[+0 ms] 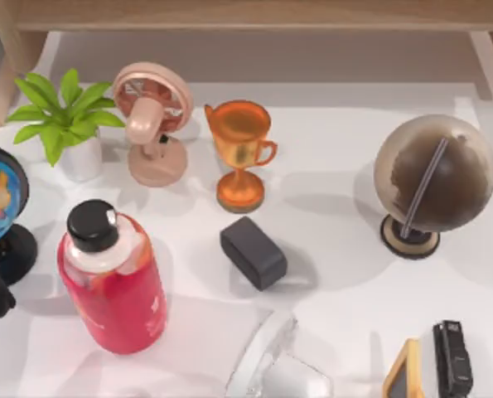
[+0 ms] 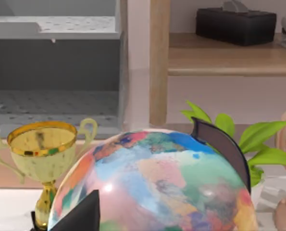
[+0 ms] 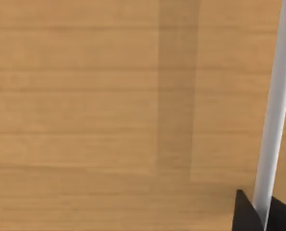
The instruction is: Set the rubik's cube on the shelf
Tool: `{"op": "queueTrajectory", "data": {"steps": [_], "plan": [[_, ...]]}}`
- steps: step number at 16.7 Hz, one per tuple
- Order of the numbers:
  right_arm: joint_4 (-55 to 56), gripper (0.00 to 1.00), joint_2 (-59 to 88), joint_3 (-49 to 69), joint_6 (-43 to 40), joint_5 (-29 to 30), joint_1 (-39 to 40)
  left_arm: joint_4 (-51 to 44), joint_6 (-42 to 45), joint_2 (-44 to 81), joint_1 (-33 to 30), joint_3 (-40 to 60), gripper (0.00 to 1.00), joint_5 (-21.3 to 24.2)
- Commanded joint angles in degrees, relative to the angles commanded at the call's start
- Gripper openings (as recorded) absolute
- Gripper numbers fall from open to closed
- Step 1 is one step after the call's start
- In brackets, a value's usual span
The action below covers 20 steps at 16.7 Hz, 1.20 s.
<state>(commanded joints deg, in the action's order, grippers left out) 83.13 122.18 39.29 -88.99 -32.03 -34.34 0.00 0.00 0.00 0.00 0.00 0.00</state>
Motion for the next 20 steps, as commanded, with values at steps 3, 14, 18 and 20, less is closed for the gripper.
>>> {"op": "queueTrajectory", "data": {"steps": [3, 14, 18, 20], "plan": [[2.89, 0.00, -1.50, -4.43, 0.03, -2.57, -2.54, 0.00, 0.00, 0.00, 0.00, 0.00, 1.00, 0.00], [7.40, 0.23, -4.04, -11.48, 0.11, -6.63, -6.45, 0.00, 0.00, 0.00, 0.00, 0.00, 1.00, 0.00], [7.40, 0.53, -4.04, -11.48, 0.11, -6.63, -6.45, 0.00, 0.00, 0.00, 0.00, 0.00, 1.00, 0.00], [7.40, 0.68, -4.04, -11.48, 0.11, -6.63, -6.45, 0.00, 0.00, 0.00, 0.00, 0.00, 1.00, 0.00]]}}
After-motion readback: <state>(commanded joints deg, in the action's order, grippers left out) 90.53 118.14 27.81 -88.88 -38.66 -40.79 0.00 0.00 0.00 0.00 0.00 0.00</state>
